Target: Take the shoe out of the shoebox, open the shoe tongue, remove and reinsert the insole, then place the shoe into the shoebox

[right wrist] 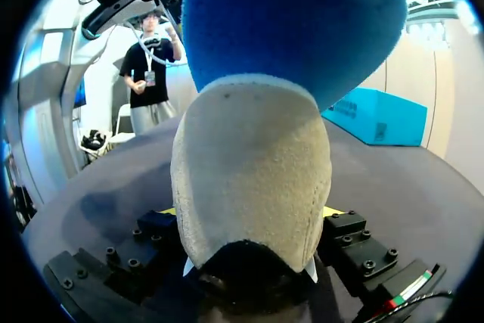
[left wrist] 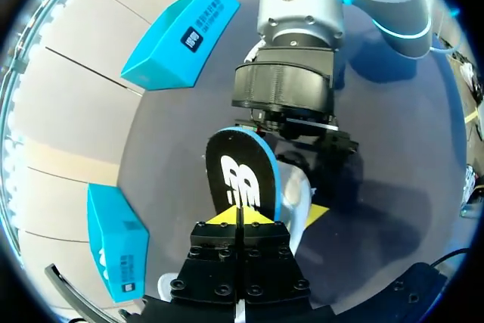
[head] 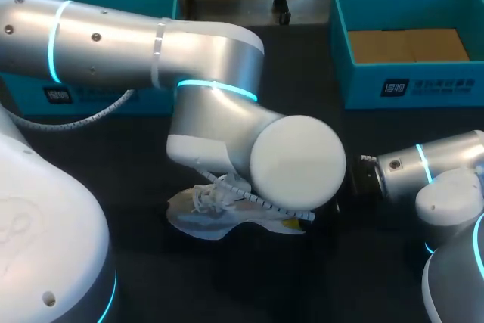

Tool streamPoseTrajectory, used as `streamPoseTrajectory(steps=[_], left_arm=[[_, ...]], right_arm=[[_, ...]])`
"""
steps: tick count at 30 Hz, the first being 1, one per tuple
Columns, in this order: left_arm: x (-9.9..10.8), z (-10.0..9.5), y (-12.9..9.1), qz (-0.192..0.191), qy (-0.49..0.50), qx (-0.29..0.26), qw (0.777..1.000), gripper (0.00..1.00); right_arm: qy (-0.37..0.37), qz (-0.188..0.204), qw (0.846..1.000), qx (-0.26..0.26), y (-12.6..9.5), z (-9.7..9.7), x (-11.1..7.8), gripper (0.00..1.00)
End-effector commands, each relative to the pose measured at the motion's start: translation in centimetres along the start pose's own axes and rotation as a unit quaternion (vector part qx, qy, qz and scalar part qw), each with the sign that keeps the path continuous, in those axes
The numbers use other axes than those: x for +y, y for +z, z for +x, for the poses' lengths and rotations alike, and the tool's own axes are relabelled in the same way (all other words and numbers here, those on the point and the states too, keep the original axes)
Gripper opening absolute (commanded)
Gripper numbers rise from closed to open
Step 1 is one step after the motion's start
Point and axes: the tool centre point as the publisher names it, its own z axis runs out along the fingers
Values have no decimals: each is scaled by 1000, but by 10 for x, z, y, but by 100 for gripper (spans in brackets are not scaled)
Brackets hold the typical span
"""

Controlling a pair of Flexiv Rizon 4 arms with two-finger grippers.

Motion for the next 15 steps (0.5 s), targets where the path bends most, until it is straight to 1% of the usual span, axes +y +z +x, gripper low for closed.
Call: streamPoseTrajectory(steps=[1,8,9,10,12,15], left_arm=[[12,-4,-18,18,0,-3,1000,0],[15,-1,-27,27,3,-1,1000,0],[15,0,-27,27,3,-1,1000,11],[16,1,-28,29,4,-2,1000,24],[17,3,-28,34,3,-2,999,40],[19,8,-24,43,-4,-8,999,44]], right_arm=[[0,2,1000,-1,3,4,-4,0],[0,2,1000,-1,3,4,-4,0],[0,2,1000,-1,3,4,-4,0],[0,2,1000,-1,3,4,-4,0],[0,2,1000,-1,3,4,-4,0],[0,2,1000,-1,3,4,-4,0]])
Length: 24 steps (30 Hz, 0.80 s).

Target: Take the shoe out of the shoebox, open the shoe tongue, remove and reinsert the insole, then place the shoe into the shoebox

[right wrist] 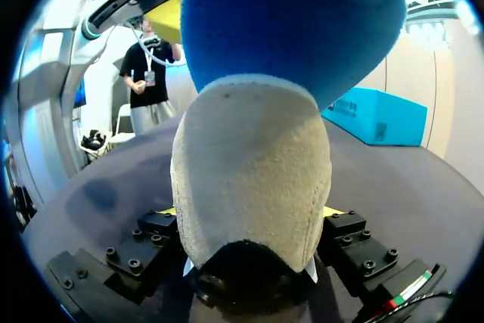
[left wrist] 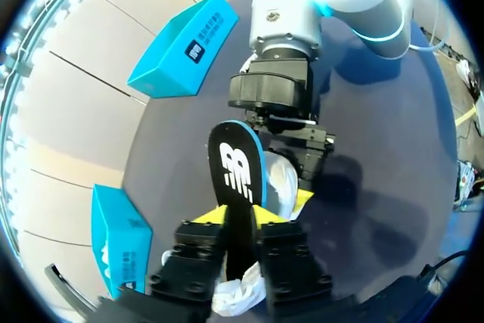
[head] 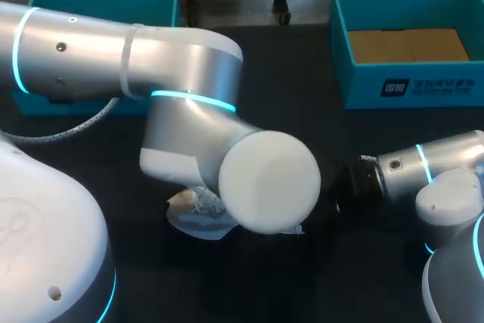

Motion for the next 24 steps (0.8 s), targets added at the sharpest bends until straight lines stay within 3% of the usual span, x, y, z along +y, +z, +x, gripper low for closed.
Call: streamPoseTrajectory(steps=[1,10,12,15,16,17,24], left_arm=[[9,5,4,13,-3,-4,1000,44],[6,12,13,17,-6,-2,1000,56],[6,12,13,18,-7,0,1000,71],[6,11,12,19,-11,1,1000,82],[6,11,11,19,-12,1,1000,95],[7,11,11,19,-14,0,1000,100],[6,4,8,13,-33,2,999,100]], right_arm=[[0,2,1000,-1,3,4,-4,0],[0,2,1000,-1,3,4,-4,0],[0,2,1000,-1,3,4,-4,0],[0,2,1000,-1,3,4,-4,0],[0,2,1000,-1,3,4,-4,0],[0,2,1000,-1,3,4,-4,0],[0,2,1000,-1,3,4,-4,0]])
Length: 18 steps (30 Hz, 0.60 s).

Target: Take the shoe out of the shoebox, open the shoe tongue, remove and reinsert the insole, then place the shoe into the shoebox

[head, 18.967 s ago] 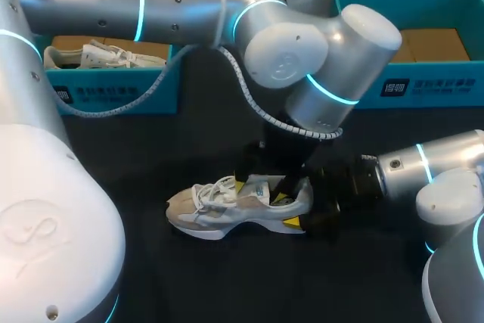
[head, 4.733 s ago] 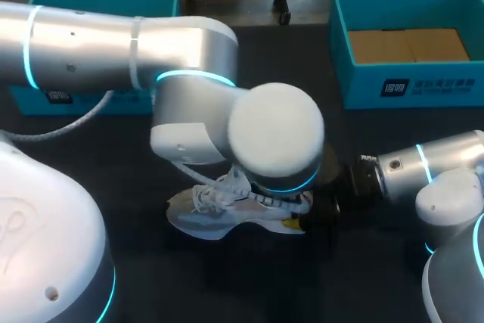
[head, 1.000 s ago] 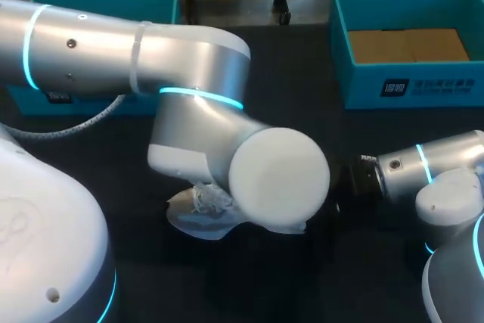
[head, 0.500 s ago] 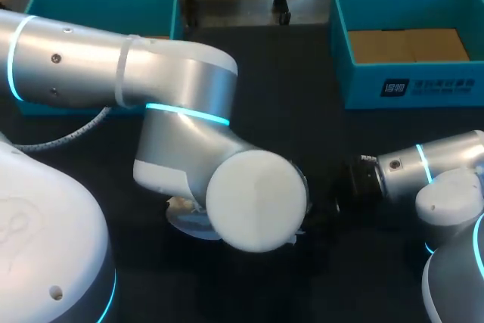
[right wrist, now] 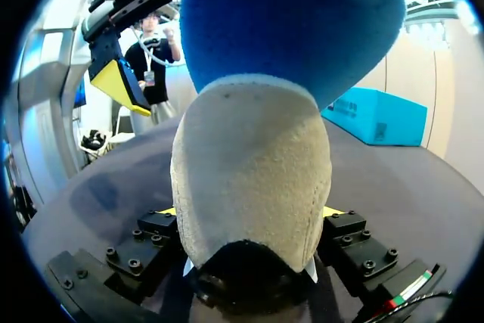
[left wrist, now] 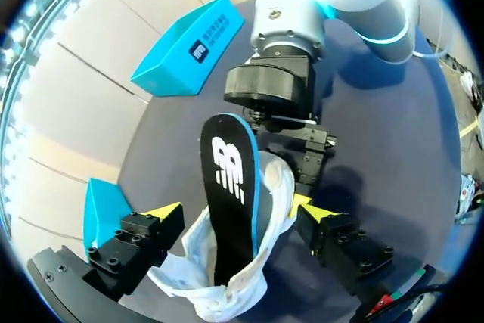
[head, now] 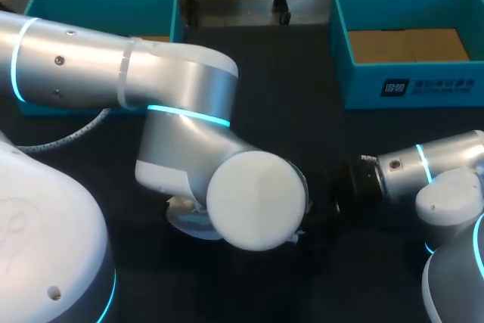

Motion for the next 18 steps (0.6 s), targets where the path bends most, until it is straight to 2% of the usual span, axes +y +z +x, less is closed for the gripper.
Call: streamPoseTrajectory(steps=[1,11,18], left_arm=[[0,-5,-4,-3,0,4,1000,100],[0,-5,-4,-3,0,4,1000,100],[5,0,-14,36,-23,-76,996,100]], right_arm=[[0,2,1000,-1,3,4,-4,0],[0,2,1000,-1,3,4,-4,0],[0,2,1000,-1,3,4,-4,0]])
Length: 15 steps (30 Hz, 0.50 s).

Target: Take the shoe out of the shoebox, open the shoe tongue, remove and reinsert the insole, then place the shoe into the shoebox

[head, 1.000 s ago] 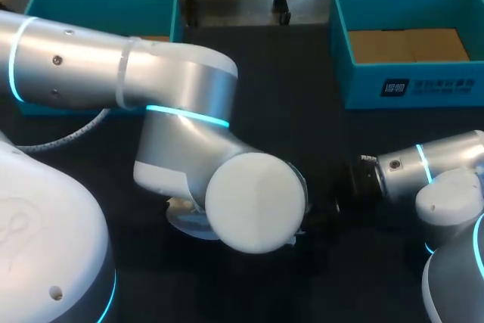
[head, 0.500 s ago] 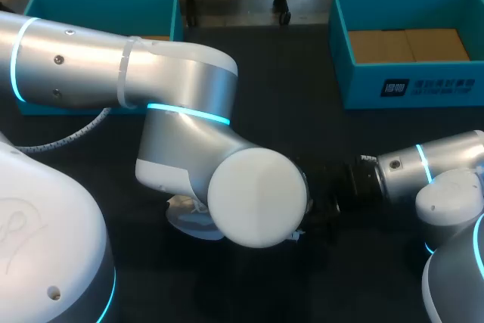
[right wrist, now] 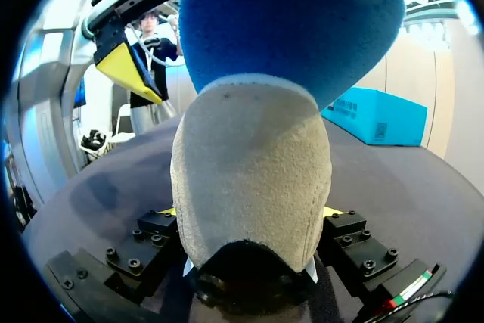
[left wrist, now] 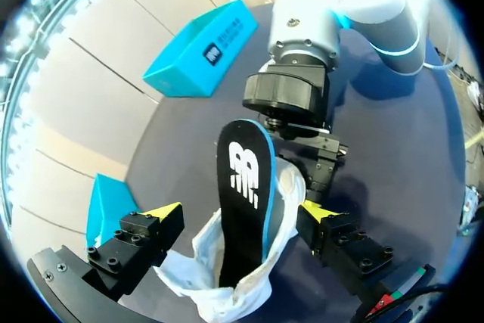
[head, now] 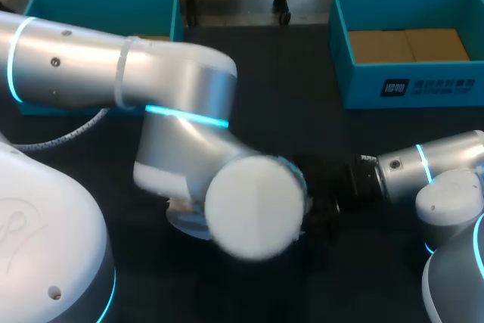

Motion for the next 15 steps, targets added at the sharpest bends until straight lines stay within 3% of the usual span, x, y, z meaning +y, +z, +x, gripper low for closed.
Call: streamPoseTrajectory(steps=[1,12,15], left_arm=[[8,10,-13,22,-3,-52,998,100],[2,8,-8,25,-8,-66,997,100],[2,8,-8,25,-11,-69,997,85]], right_arm=[[0,2,1000,-1,4,4,-4,0],[0,2,1000,-1,4,4,-4,0],[0,2,1000,-1,4,4,-4,0]])
